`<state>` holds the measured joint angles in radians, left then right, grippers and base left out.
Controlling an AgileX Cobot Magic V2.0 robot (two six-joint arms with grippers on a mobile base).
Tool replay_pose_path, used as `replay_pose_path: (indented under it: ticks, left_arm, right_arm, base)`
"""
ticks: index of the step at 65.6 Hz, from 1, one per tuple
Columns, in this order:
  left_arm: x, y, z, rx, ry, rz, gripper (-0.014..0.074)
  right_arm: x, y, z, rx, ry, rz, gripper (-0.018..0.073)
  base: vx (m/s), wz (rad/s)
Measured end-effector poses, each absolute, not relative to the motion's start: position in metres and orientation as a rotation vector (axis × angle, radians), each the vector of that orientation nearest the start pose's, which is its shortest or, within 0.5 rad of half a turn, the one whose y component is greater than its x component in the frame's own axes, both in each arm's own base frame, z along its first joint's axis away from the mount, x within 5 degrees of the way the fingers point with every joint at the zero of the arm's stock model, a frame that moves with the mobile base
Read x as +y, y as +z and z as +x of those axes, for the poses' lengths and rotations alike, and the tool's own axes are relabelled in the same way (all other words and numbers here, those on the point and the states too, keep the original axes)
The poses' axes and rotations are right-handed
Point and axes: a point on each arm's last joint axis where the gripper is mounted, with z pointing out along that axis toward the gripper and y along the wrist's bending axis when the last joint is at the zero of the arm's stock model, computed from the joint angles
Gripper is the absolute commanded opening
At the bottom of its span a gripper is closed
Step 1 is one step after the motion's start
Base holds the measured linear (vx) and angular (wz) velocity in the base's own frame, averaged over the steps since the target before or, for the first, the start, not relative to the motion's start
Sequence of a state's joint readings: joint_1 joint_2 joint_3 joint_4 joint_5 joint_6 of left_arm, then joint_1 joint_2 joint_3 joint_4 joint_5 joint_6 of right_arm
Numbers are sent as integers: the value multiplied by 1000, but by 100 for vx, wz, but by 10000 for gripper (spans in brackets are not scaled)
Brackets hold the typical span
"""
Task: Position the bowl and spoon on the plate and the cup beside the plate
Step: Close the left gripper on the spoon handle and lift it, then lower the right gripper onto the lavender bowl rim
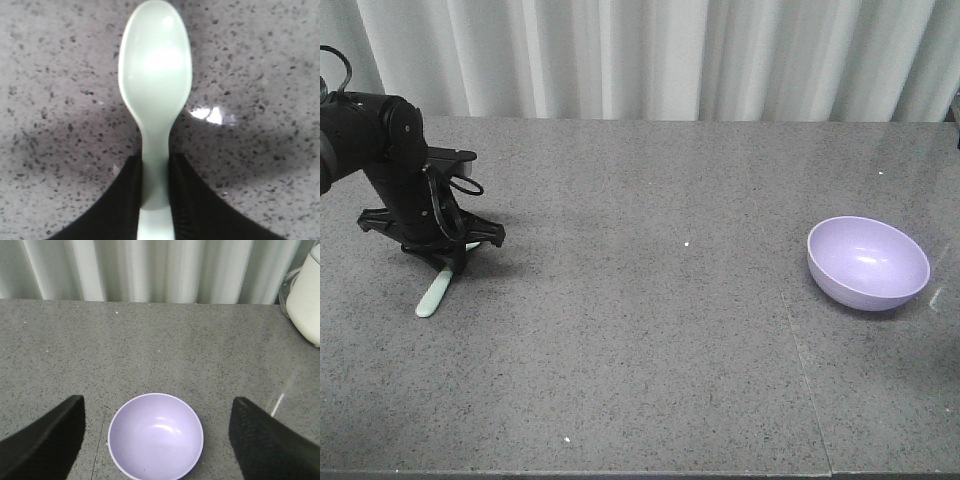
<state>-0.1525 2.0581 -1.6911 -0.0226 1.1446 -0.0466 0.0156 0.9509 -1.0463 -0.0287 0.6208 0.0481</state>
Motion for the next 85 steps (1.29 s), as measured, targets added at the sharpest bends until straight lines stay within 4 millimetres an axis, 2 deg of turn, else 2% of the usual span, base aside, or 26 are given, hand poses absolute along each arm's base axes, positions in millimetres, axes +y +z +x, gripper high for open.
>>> replay_pose_path:
  ticks: [10,15,22,28,38,45,52,61,68,76,85]
  left_arm:
    - [-72,226,424,2995,-94,154,-8]
    - [-73,242,427,2944,-103,159,-8]
    - [-73,280,426,2833,-117,164,-7]
    - [-71,321,418,2710,-128,170,-7]
    - [-69,391,389,2469,-181,165,-6]
    - [-67,435,362,2298,-220,182,-6]
    - [-64,466,338,2184,-229,209,-6]
    - [-60,492,311,2100,-224,224,-6]
    - [-58,506,296,2046,-222,224,-6]
    - [-56,515,286,1977,-219,216,-6]
    - [-55,505,287,1976,-212,209,-6]
  right_arm:
    - [1,404,192,2011,9,20,580]
    - [1,404,192,2011,9,20,580]
    - [1,403,192,2012,9,20,580]
    - [1,403,192,2022,9,20,580]
    - [1,401,193,2033,4,19,580]
    - [1,400,202,2069,4,32,580]
    - [1,402,220,2143,3,53,580]
    - [-3,408,250,2244,-51,63,580]
    - [-4,402,276,2341,-73,75,580]
    - [-4,378,303,2474,-85,79,580]
    - [-3,338,329,2631,-100,79,580]
  base:
    - [0,0]
    - [0,0]
    - [0,0]
    - [0,0]
    - [0,0]
    - [0,0]
    - [0,0]
    - [0,0]
    - [0,0]
    - [0,0]
    - [0,0]
